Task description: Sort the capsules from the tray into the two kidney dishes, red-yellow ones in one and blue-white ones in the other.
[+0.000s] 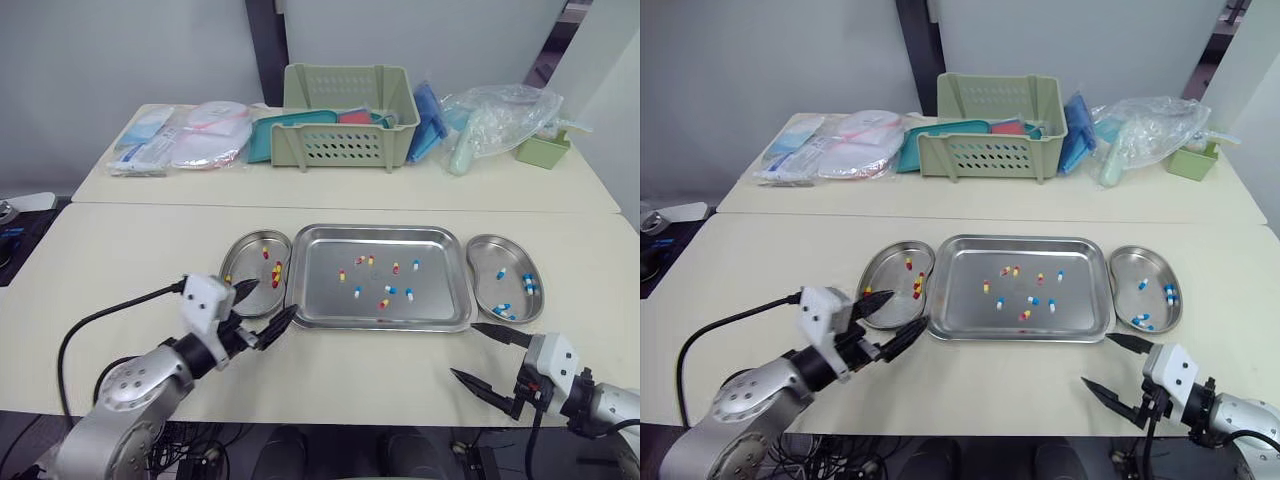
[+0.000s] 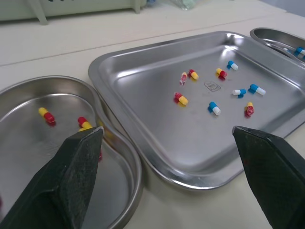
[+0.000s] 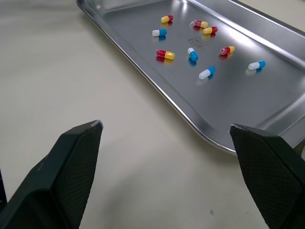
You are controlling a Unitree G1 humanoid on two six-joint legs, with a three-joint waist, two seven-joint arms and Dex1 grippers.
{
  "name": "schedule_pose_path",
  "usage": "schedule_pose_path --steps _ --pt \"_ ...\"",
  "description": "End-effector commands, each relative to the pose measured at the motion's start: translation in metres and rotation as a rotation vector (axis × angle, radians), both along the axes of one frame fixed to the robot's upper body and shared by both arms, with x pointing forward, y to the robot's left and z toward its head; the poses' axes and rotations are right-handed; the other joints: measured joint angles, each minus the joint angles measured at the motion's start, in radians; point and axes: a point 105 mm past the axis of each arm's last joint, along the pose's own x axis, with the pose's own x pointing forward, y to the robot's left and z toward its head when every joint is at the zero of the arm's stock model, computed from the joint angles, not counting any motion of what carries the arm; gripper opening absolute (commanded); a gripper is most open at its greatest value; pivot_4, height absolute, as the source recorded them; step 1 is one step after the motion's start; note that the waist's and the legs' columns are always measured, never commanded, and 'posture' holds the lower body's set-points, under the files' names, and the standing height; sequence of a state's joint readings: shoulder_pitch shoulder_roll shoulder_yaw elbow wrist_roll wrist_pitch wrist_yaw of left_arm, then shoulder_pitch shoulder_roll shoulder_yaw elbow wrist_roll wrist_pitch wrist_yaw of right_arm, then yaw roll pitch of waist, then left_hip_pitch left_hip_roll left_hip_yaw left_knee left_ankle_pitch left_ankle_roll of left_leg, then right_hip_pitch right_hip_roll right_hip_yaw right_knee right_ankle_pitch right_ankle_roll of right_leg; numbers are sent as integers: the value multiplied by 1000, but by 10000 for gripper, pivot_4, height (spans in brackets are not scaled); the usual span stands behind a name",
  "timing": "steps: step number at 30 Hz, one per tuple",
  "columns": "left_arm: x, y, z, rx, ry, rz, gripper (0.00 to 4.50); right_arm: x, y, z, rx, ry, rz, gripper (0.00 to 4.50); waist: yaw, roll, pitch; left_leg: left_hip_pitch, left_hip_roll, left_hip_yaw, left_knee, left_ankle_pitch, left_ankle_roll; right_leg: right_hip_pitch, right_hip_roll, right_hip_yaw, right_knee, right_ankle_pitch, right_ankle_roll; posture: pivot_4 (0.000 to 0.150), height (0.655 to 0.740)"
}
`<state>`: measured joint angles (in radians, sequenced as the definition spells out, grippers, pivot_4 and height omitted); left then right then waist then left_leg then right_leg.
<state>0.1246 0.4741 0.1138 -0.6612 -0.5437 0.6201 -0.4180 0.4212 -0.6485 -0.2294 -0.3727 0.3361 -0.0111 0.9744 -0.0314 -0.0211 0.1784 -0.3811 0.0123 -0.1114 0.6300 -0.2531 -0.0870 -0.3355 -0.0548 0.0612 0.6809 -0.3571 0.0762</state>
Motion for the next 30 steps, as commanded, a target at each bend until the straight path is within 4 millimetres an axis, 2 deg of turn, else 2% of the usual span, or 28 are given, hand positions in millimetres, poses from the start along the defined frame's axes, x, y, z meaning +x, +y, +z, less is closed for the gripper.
schedule_pose_path --steps 1,4,11,16,30 --pt "8 -15 9 -15 -32 5 39537 0 3 7 9 -37 6 45000 1 0 0 0 0 0 0 0 0 0 0 0 0 0 0 1500 7390" --pt "18 -28 8 -16 -20 7 30063 -2 4 6 12 -32 5 45000 1 0 0 0 0 0 0 0 0 0 0 0 0 0 0 1500 7390" --pt "46 -50 1 39 24 26 30063 -7 5 5 15 -19 -12 45000 3 0 0 0 -1 0 0 0 0 0 0 0 0 0 0 1500 7390" --pt "57 -72 -7 73 71 15 30063 -11 7 3 17 -7 -15 45000 2 0 0 -1 -1 0 0 0 0 0 0 0 -1 0 0 1500 7390" --pt "80 -82 -28 169 143 73 30063 -13 9 3 21 9 -24 45000 3 0 0 -1 -1 0 0 0 0 0 0 0 -1 0 0 1500 7390"
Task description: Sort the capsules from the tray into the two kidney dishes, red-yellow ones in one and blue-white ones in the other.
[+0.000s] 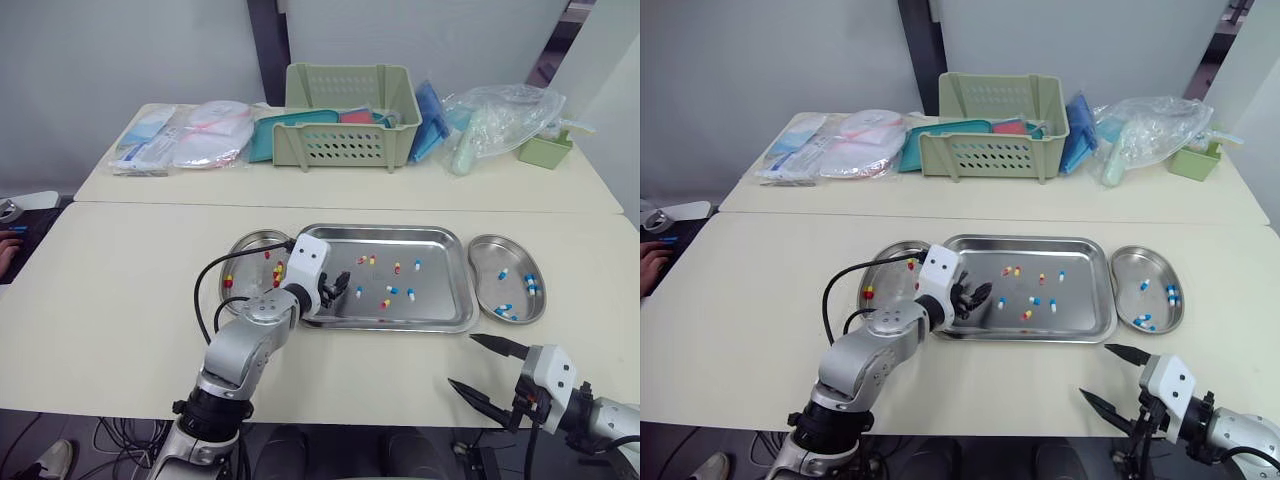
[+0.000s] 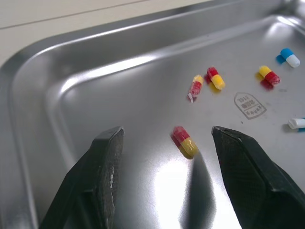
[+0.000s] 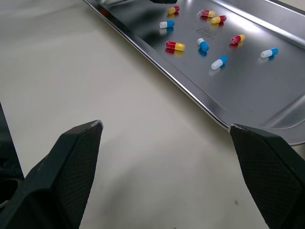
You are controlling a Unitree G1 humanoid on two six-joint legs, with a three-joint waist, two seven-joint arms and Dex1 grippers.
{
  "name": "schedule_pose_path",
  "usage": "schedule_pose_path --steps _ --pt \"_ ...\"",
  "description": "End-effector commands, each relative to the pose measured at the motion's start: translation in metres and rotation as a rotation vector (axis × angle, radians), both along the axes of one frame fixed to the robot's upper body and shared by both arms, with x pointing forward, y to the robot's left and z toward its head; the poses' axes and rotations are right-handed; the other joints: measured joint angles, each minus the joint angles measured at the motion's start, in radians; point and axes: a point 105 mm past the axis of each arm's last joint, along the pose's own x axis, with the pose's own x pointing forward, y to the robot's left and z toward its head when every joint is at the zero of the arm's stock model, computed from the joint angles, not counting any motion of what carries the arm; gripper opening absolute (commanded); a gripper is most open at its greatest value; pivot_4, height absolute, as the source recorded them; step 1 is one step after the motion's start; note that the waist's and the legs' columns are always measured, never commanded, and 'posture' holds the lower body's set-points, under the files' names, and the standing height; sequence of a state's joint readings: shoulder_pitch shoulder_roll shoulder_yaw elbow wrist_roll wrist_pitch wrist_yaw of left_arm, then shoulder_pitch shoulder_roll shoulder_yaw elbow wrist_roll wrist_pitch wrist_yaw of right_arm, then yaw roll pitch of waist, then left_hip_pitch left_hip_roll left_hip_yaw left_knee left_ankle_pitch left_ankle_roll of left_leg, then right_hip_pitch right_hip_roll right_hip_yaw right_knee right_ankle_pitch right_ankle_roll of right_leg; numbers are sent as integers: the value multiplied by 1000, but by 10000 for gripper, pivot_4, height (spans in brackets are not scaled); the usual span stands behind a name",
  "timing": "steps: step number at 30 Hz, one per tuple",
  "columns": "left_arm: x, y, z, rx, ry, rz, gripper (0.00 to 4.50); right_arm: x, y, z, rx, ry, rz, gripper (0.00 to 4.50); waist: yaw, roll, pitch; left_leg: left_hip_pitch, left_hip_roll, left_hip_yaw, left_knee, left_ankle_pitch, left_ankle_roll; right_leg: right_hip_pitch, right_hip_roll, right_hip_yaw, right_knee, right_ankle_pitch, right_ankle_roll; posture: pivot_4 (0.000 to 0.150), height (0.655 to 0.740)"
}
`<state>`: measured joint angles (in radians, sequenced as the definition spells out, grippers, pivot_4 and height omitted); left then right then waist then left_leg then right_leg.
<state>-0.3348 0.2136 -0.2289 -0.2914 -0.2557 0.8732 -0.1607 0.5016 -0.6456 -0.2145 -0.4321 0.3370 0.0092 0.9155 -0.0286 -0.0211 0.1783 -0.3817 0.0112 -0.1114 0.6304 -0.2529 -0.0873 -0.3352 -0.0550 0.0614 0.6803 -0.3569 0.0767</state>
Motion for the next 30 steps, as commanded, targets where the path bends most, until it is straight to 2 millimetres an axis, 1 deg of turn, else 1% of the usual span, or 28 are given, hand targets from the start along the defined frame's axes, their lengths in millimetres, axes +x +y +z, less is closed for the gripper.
schedule_pose_path --steps 1,7,11,18,21,22,26,29,30 --pt "7 -2 6 15 -30 3 30063 -1 5 9 14 -29 12 45000 0 0 0 0 0 0 0 0 0 0 0 0 0 0 0 1500 7390" --pt "16 -4 4 44 -29 -5 30063 -3 6 11 19 -27 8 45000 1 0 0 0 0 0 0 0 0 0 0 0 0 0 0 1500 7390" --pt "14 -13 -1 51 -7 -50 30063 -3 9 13 22 -25 5 45000 1 0 0 0 0 0 0 0 0 0 0 0 0 0 0 1500 7390" --pt "13 -13 -8 57 25 -77 30063 -3 11 16 22 -21 -3 45000 1 0 0 0 0 0 0 0 0 0 0 0 0 0 0 1500 7390" --pt "14 -11 -11 52 40 -79 24824 -2 12 17 23 -19 -7 45000 1 0 0 0 0 0 0 0 0 0 0 0 0 0 0 1500 7390" --pt "14 -10 -11 52 44 -77 22322 -2 12 17 24 -19 -9 45000 1 0 0 0 0 0 0 0 0 0 0 0 0 0 0 1500 7390" --pt "16 -7 -9 51 40 -75 9461 0 13 19 31 -18 -14 45000 1 0 0 0 0 0 0 0 0 0 0 0 0 0 0 1500 7390" --pt "19 -5 -1 52 11 -78 396 1 14 19 32 -18 -15 45000 1 0 0 0 0 0 0 0 0 0 0 0 0 0 0 1500 7390" --pt "20 -5 3 49 0 -79 396 1 15 19 33 -19 -16 45000 0 0 0 0 0 0 0 0 0 0 0 0 0 0 0 1500 7390"
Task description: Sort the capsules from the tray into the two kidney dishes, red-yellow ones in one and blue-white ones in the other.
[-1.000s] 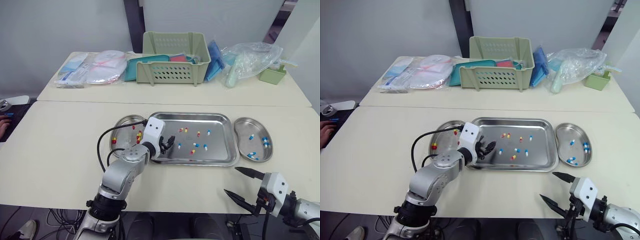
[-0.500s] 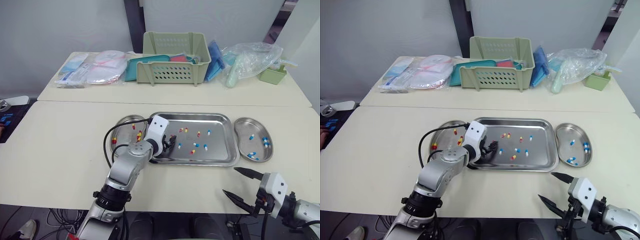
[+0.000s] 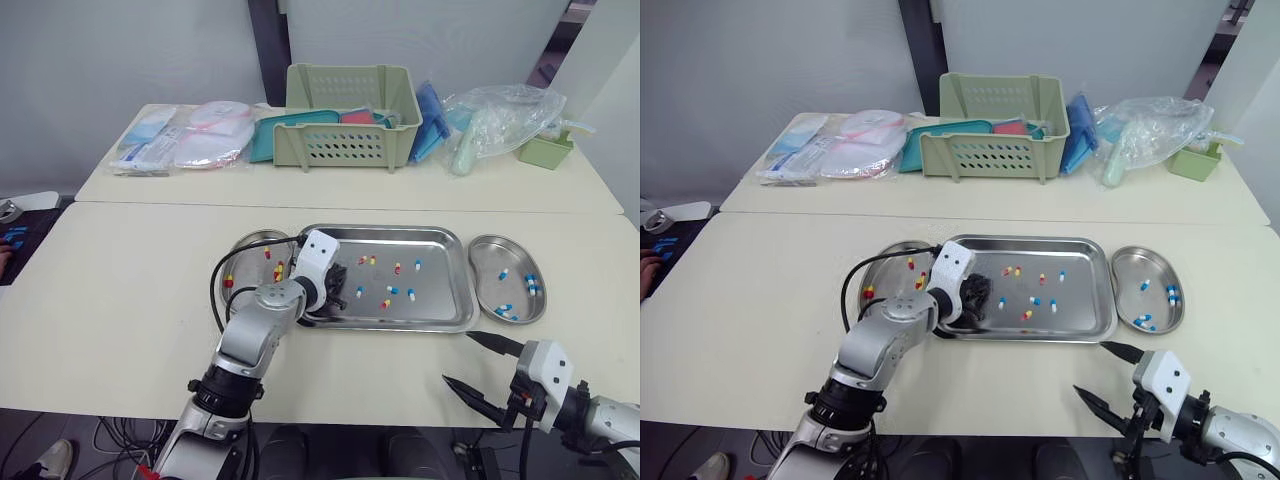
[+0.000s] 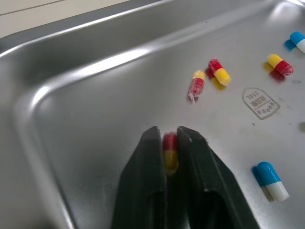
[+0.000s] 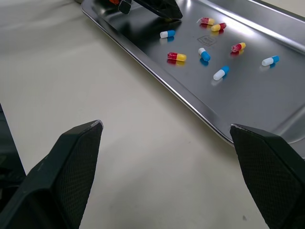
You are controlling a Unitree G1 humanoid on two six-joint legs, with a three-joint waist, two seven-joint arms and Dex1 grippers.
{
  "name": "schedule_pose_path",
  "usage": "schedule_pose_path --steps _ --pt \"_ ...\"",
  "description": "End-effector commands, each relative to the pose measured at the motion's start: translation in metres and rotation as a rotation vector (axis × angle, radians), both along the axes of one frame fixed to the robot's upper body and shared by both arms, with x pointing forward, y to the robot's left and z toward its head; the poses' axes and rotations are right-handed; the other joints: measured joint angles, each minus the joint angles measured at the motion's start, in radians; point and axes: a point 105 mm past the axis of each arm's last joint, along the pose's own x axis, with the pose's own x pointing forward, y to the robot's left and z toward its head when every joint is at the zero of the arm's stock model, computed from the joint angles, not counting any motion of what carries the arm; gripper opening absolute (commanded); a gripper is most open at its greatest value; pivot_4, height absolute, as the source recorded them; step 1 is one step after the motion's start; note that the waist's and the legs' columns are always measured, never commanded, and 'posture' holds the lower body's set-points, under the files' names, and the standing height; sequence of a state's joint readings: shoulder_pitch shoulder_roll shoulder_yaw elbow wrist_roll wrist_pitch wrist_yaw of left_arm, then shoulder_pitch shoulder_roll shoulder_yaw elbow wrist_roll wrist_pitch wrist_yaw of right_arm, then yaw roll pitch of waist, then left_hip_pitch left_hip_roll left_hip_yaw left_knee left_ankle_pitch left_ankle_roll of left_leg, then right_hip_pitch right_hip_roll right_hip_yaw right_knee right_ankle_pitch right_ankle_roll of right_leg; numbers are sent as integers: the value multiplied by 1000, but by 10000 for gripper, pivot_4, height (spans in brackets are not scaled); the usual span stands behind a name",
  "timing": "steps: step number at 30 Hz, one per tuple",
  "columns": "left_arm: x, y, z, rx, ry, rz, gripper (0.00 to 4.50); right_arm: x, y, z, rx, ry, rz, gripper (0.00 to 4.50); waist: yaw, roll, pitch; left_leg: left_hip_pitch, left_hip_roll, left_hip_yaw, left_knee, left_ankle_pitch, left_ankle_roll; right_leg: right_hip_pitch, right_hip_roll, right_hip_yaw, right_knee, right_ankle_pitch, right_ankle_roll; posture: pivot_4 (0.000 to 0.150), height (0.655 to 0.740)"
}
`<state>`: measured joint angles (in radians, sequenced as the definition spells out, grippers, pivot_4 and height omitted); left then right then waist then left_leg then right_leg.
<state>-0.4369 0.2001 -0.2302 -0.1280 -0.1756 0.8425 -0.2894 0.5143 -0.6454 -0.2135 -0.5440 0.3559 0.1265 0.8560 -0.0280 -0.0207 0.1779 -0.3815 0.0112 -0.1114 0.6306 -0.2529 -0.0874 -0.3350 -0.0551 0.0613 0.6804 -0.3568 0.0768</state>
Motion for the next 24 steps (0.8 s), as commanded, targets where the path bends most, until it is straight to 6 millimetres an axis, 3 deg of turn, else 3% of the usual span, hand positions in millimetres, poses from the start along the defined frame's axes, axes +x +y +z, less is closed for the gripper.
schedule_pose_path --steps 1,9,16,20,24 --pt "3 3 12 3 -44 -8 396 2 5 10 18 -37 10 45000 0 0 0 0 0 0 0 0 0 0 0 0 0 0 0 1500 7390" --pt "-6 14 61 -83 -187 -33 396 4 7 12 19 -46 9 45000 -1 0 0 -1 0 0 0 0 0 -1 0 0 0 0 0 1500 7390" --pt "-26 67 105 -217 -295 -94 396 6 8 12 20 -47 25 45000 -3 0 0 0 1 0 0 0 0 -1 0 0 0 0 0 1500 7390" --pt "-35 101 108 -126 -312 -136 396 8 11 13 35 -56 52 45000 -3 0 0 0 1 0 0 0 0 -1 0 0 0 0 0 1500 7390" --pt "-38 139 93 -14 -269 -78 396 9 19 19 40 -78 123 45000 -3 0 0 0 1 0 0 0 0 -1 0 0 0 0 0 1500 7390"
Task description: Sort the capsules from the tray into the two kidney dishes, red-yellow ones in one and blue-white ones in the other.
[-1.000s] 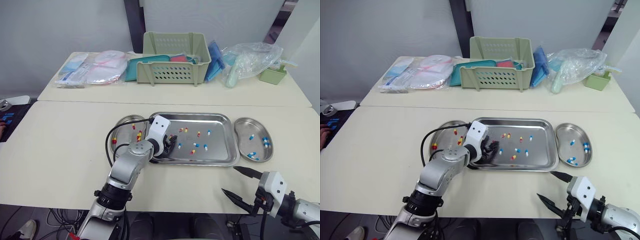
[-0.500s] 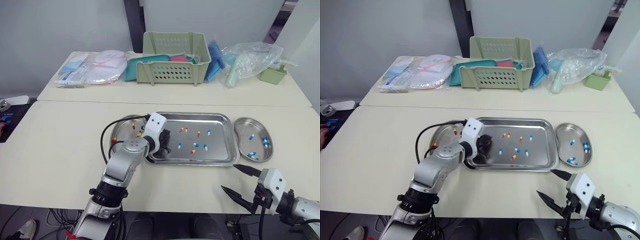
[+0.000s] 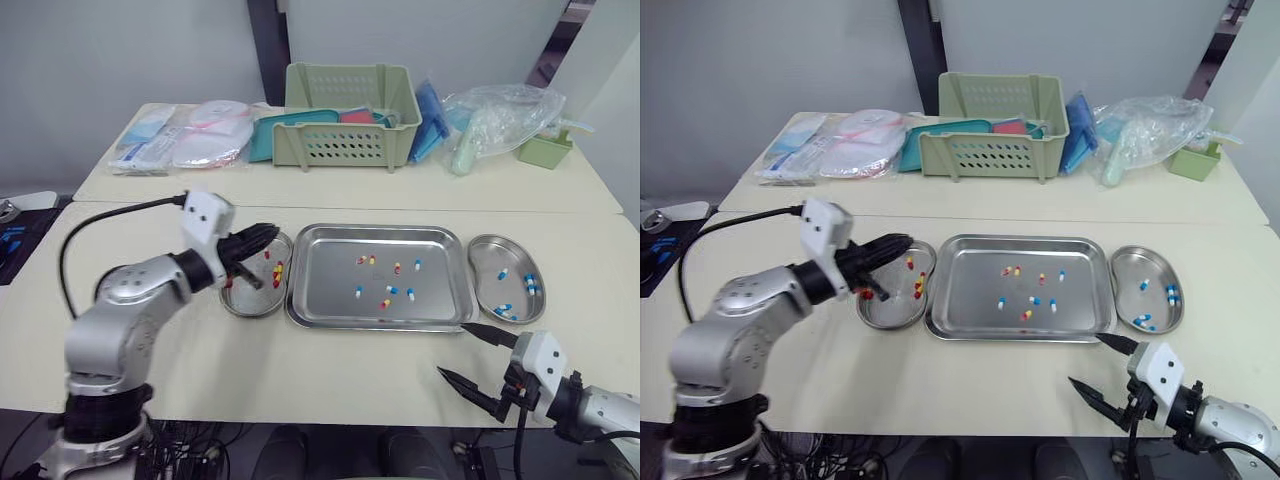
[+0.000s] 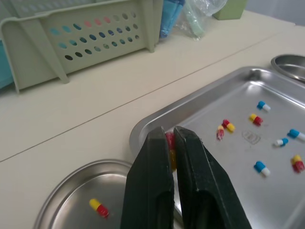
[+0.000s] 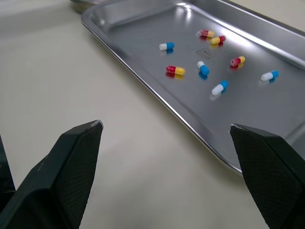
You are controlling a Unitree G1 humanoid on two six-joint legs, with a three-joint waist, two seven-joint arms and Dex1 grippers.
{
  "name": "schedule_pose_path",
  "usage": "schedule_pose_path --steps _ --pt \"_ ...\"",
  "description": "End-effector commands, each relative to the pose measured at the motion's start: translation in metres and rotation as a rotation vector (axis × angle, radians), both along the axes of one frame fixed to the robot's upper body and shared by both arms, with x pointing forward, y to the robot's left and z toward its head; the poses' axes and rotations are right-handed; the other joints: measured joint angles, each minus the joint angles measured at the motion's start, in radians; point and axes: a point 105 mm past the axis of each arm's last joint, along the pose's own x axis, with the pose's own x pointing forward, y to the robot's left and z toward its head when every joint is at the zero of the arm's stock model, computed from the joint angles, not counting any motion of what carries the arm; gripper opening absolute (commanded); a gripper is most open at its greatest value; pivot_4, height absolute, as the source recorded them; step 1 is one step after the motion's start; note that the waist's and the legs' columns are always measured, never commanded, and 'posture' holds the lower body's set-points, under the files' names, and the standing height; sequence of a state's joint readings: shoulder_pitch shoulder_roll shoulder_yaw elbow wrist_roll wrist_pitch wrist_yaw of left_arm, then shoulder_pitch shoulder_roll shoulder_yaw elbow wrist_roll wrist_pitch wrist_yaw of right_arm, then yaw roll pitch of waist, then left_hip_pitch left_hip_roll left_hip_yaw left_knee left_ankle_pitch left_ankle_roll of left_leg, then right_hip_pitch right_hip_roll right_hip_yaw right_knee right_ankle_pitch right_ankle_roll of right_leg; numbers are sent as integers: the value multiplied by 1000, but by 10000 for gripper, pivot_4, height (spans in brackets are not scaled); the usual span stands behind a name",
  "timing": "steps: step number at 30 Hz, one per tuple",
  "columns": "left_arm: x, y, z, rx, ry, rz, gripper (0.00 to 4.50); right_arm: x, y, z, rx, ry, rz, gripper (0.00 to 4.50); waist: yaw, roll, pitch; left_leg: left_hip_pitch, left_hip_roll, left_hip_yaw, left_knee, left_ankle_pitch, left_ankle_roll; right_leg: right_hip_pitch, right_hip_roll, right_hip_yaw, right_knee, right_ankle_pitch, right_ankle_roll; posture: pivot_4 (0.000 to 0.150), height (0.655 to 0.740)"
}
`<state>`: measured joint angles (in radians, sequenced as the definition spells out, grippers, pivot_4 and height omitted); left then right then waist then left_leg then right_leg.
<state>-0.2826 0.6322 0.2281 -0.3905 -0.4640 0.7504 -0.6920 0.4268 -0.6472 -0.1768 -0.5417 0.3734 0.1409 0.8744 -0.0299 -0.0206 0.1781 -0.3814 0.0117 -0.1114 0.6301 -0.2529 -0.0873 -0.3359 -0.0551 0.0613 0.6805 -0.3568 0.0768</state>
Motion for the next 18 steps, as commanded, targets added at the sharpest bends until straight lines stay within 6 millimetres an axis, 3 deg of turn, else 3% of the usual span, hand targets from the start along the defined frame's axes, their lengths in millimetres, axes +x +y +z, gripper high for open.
schedule_pose_path --steps 1,5,17,18 --pt "-3 26 -7 71 -6 48 396 -1 9 11 8 -46 78 45000 0 0 0 0 0 0 0 0 0 0 0 0 0 0 0 1500 7390" --pt "-6 44 -24 122 23 108 396 0 21 20 12 -77 157 45000 -1 0 0 0 0 0 0 0 0 0 0 0 0 0 0 1500 7390" --pt "-2 46 -33 69 11 132 396 7 34 26 20 -98 216 45000 0 -1 0 -1 0 0 0 0 0 0 0 0 0 0 0 1500 7390" --pt "-1 47 -31 67 6 138 2898 7 35 26 22 -99 217 45000 0 -1 0 0 0 -1 0 0 0 -1 0 -1 0 0 0 1500 7390"
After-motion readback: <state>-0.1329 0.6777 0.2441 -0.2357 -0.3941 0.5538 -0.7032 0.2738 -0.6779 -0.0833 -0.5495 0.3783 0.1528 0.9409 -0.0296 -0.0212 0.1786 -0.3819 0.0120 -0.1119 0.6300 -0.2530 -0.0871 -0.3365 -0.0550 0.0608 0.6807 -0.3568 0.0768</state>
